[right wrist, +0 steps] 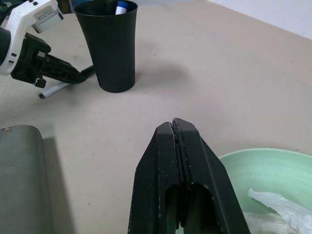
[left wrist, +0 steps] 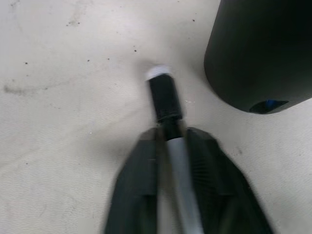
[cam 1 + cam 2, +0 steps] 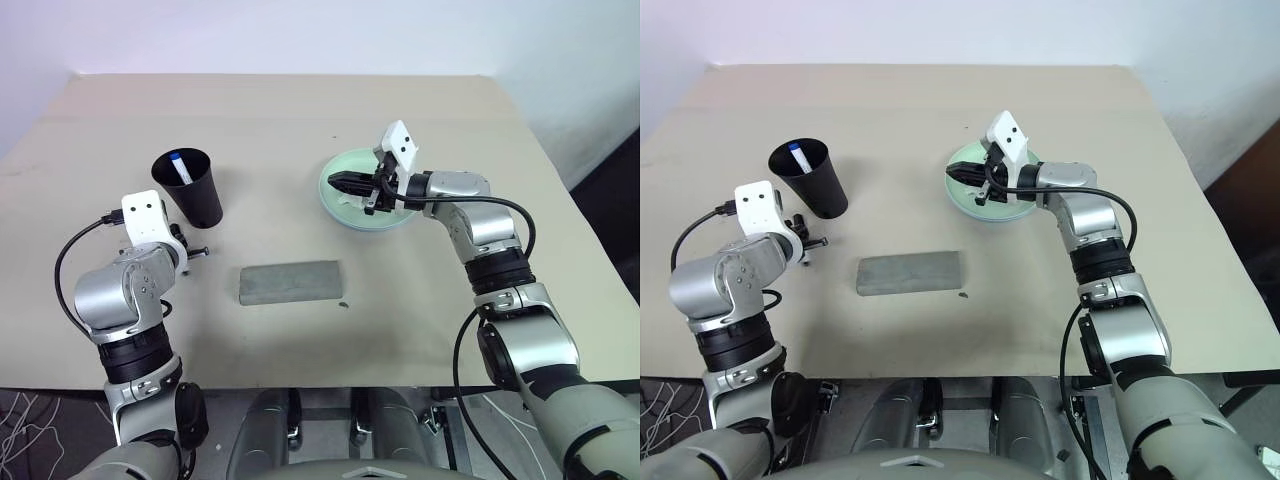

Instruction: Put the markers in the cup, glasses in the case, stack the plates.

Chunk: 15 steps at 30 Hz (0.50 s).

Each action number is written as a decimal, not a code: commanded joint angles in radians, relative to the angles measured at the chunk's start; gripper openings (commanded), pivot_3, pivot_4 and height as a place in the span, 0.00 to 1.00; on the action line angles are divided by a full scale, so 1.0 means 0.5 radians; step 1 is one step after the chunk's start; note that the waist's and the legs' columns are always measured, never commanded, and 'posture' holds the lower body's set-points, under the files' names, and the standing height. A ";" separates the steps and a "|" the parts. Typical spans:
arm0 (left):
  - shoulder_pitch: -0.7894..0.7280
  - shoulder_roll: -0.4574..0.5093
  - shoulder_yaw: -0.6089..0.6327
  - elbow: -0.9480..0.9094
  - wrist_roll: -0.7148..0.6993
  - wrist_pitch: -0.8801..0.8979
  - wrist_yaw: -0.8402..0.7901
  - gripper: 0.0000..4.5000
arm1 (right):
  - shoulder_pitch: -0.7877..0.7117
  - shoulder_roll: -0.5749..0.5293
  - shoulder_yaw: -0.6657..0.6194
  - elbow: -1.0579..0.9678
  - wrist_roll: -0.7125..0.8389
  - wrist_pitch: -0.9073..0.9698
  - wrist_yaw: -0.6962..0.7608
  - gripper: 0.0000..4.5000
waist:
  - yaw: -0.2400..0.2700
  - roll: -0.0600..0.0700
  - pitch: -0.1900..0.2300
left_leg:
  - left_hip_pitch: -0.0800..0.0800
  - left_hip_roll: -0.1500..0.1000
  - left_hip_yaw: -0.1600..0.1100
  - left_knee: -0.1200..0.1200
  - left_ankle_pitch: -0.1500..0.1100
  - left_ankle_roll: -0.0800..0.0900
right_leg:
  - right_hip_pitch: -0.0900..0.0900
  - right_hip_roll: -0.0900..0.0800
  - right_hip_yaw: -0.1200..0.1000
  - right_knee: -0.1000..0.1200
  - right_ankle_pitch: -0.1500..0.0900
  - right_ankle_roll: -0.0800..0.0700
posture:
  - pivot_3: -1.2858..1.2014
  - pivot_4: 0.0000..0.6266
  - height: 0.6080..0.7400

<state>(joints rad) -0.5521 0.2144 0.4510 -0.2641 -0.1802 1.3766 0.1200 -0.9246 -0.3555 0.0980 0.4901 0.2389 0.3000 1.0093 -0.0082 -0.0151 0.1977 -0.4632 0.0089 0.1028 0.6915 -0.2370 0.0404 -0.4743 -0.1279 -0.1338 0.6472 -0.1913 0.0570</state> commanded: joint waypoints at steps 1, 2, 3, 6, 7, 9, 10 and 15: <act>-0.022 -0.028 0.091 0.020 0.034 0.014 0.037 0.00 | -0.036 -0.021 -0.041 -0.069 0.007 -0.014 -0.009 0.00 | -0.002 0.000 0.000 | 0.000 0.000 0.000 0.000 0.000 0.000 | 0.000 0.000 0.000 0.000 0.000 0.000 | 0.52 0.24 0.55; -0.024 -0.023 0.106 0.029 0.036 0.018 0.036 0.00 | -0.039 -0.022 -0.043 -0.066 0.008 -0.015 -0.011 0.00 | -0.004 0.000 0.000 | 0.000 0.000 0.000 0.000 0.000 0.000 | 0.000 0.000 0.000 0.000 0.000 0.000 | 0.52 0.24 0.55; -0.021 -0.018 0.112 0.032 0.039 0.016 0.035 0.00 | -0.041 -0.022 -0.046 -0.063 0.009 -0.015 -0.013 0.00 | -0.005 0.000 0.000 | 0.000 0.000 0.000 0.000 0.000 0.000 | 0.000 0.000 -0.001 0.000 0.000 0.000 | 0.52 0.24 0.55; 0.010 0.031 0.078 0.026 0.082 -0.098 0.049 0.00 | -0.037 -0.025 -0.050 -0.069 0.013 -0.012 -0.015 0.00 | -0.006 0.000 0.000 | 0.001 0.001 0.000 0.000 0.000 0.000 | 0.000 0.001 -0.002 0.000 0.000 0.000 | 0.52 0.24 0.55; 0.031 0.071 0.054 0.025 0.106 -0.180 0.048 0.00 | -0.032 -0.026 -0.052 -0.078 0.016 -0.008 -0.016 0.00 | -0.009 0.000 0.000 | 0.000 0.002 0.000 0.000 0.000 0.000 | 0.000 0.001 -0.002 0.000 0.000 0.000 | 0.52 0.24 0.55; 0.062 0.155 0.025 0.017 0.153 -0.344 0.048 0.00 | -0.024 -0.028 -0.057 -0.098 0.027 0.005 -0.016 0.00 | -0.016 0.000 0.000 | 0.000 0.003 0.000 0.000 0.000 0.000 | -0.001 0.002 -0.002 0.000 0.000 0.000 | 0.52 0.24 0.55; 0.065 0.209 0.056 0.014 0.165 -0.469 0.041 0.00 | -0.015 -0.025 -0.067 -0.126 0.049 0.023 -0.011 0.00 | -0.013 0.000 0.000 | 0.000 0.004 0.000 -0.001 0.000 -0.001 | -0.002 0.002 -0.002 0.000 0.000 0.000 | 0.52 0.24 0.55; 0.077 0.501 0.080 0.128 0.248 -1.270 -0.064 0.00 | 0.042 -0.016 -0.100 -0.294 0.160 0.102 0.029 0.00 | -0.007 0.000 0.001 | -0.007 0.006 0.000 -0.005 0.002 -0.004 | -0.012 0.001 -0.003 -0.001 0.001 -0.002 | 0.52 0.24 0.55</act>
<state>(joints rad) -0.5132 0.4040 0.5041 -0.2111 -0.0951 0.9332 0.1198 -0.9039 -0.3638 0.0791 0.4126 0.2814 0.3429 1.0125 -0.0118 -0.0149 0.1980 -0.4669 0.0117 0.1034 0.6888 -0.2360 0.0384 -0.4804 -0.1276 -0.1355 0.6464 -0.1909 0.0562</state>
